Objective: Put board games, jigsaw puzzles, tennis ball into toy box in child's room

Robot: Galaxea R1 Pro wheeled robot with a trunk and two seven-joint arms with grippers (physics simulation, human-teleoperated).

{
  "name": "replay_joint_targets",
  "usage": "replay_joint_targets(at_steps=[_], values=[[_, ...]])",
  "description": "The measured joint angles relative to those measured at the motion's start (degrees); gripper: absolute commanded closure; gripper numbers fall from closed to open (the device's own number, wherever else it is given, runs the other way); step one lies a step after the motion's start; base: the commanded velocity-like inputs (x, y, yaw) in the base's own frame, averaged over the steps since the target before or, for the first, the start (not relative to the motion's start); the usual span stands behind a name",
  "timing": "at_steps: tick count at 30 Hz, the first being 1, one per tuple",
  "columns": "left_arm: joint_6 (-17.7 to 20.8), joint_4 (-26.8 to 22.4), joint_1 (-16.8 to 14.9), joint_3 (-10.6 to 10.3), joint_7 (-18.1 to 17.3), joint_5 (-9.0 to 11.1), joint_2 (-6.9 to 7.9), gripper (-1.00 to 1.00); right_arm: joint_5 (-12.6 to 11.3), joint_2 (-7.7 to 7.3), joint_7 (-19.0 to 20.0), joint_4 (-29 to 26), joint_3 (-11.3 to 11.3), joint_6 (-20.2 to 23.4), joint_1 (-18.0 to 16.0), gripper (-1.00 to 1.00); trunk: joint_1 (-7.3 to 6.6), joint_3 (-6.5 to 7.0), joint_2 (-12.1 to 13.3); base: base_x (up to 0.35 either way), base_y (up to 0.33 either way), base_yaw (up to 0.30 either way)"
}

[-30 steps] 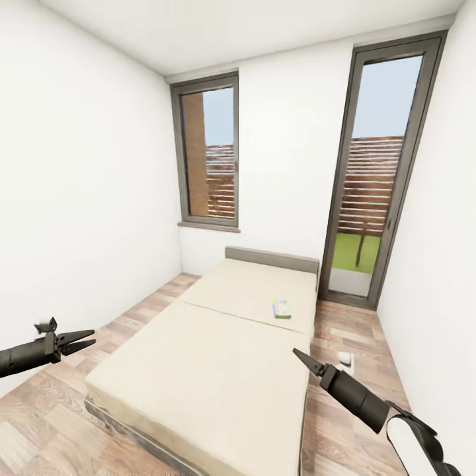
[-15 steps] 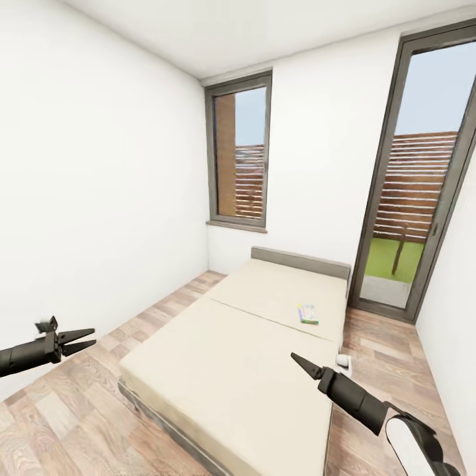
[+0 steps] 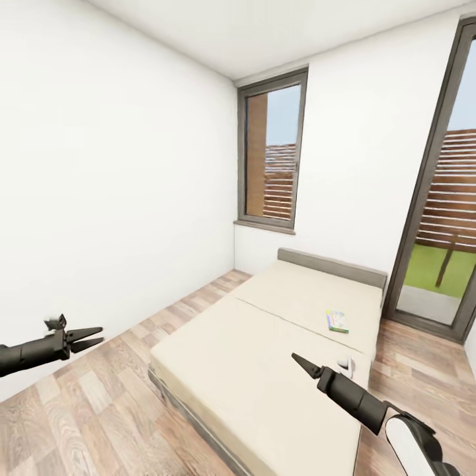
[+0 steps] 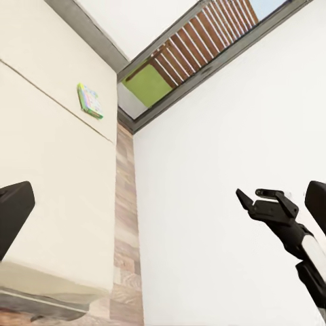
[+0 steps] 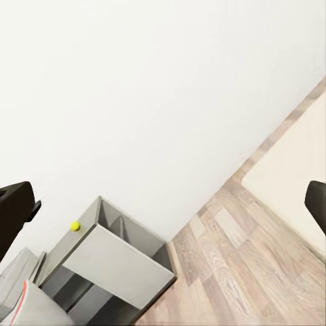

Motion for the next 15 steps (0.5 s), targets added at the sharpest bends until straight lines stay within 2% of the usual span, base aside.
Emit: replay_joint_targets(at_steps=[6,15], values=[[0.0,-0.6,0.0,-0.2,0.0,-0.1,-1.05,-1.0,0.0,-0.01,-0.3,0.0,0.0,0.0,0.0,-1.0,0.0,0.0,0.0,0.0,0.0,0.291],[0.0,-0.9,0.0,-1.5,0.0,-0.2,-1.63,-1.0,0.0,-0.06,-0.4,0.0,0.1,0.1,0.0,-1.0,0.0,0.0,0.0,0.0,0.0,0.291]])
